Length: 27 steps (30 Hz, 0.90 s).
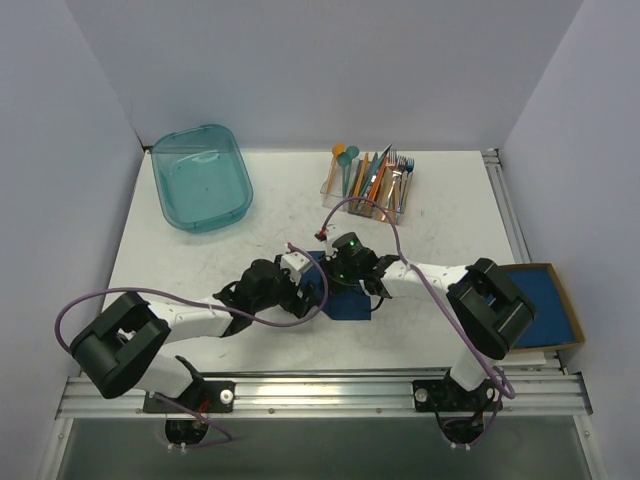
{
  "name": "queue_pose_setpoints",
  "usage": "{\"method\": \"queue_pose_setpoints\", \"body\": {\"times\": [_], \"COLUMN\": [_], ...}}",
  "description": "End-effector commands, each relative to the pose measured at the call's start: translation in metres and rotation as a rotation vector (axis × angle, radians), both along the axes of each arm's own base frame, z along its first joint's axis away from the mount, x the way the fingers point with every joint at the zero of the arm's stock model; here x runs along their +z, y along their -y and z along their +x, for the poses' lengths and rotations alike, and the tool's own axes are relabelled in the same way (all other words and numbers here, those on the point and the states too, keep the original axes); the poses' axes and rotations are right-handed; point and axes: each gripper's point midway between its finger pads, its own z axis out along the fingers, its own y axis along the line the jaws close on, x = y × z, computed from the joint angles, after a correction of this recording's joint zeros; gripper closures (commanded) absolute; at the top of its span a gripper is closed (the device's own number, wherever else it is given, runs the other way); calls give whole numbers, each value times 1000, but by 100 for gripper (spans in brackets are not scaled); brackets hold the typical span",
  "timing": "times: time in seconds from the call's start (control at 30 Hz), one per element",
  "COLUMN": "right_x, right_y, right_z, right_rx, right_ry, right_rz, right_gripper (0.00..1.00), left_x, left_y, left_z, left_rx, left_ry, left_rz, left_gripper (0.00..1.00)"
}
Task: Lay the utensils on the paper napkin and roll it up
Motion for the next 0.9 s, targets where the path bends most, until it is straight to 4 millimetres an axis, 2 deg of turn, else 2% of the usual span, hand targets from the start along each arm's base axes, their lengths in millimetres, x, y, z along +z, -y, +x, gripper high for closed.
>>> {"method": "queue_pose_setpoints", "body": {"times": [0.0,0.3,0.67,0.87], "right_x": [3,2,2,-1], "right_y": [-3,-1,1,1], "right_z": [4,7,10,10], "right_rx": [-3,-10,-18,-17], "right_ry": [7,-2,-7,-17], "right_rz": [20,34,46,50], "right_gripper": [98,98,97,97], "left_x": [20,13,-8,-11], "left_y": [13,18,24,28], "left_z": [16,23,13,14], "left_rx": [-9,-12,-3,-9], "left_ry": [85,103,64,66], "left_rz": [-17,54,90,92], "left_gripper": [18,19,24,27]}}
